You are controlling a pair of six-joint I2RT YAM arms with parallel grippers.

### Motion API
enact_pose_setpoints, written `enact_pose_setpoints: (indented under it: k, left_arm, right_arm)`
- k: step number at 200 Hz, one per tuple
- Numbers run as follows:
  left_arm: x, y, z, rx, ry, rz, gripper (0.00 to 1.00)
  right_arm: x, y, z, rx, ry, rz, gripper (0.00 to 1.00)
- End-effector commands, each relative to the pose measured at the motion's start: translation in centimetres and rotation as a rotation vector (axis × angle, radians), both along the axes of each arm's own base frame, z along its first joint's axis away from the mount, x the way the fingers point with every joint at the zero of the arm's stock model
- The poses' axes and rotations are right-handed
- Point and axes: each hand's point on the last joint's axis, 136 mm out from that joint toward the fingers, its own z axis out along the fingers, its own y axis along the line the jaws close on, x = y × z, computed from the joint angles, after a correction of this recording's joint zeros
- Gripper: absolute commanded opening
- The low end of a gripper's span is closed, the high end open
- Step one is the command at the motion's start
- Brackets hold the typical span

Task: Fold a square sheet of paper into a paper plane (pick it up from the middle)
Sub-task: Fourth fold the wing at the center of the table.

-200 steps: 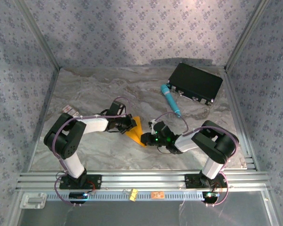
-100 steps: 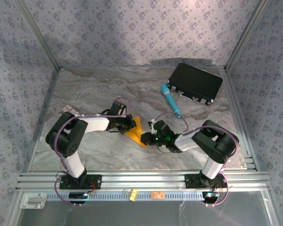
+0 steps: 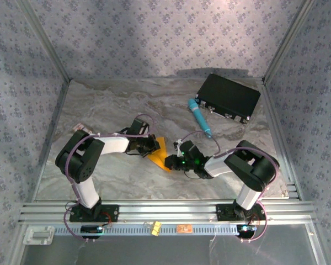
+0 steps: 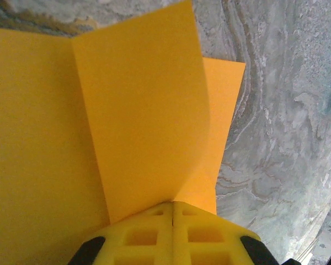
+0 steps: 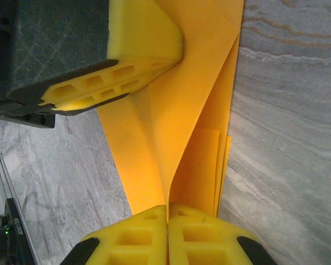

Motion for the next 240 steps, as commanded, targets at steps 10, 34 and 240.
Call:
enact_pose_setpoints:
  k: [10, 34, 240]
  left_arm:
    - [-0.2, 0.3, -1.1, 0.043, 0.016, -0.022, 0.04]
    - [-0.5, 0.5, -1.5, 0.060, 0.031, -0.029, 0.03]
    - [-0.9, 0.5, -2.6, 0.057, 0.065, -0.027, 0.01]
  right_arm:
    - [-1.5, -1.7, -3.7, -0.120, 0.119, -0.014, 0.08]
    - [-1.5, -1.3, -3.3, -0.101, 0.122, -0.007, 0.09]
    - [-3.6, -2.1, -2.7, -0.139, 0.170, 0.022, 0.09]
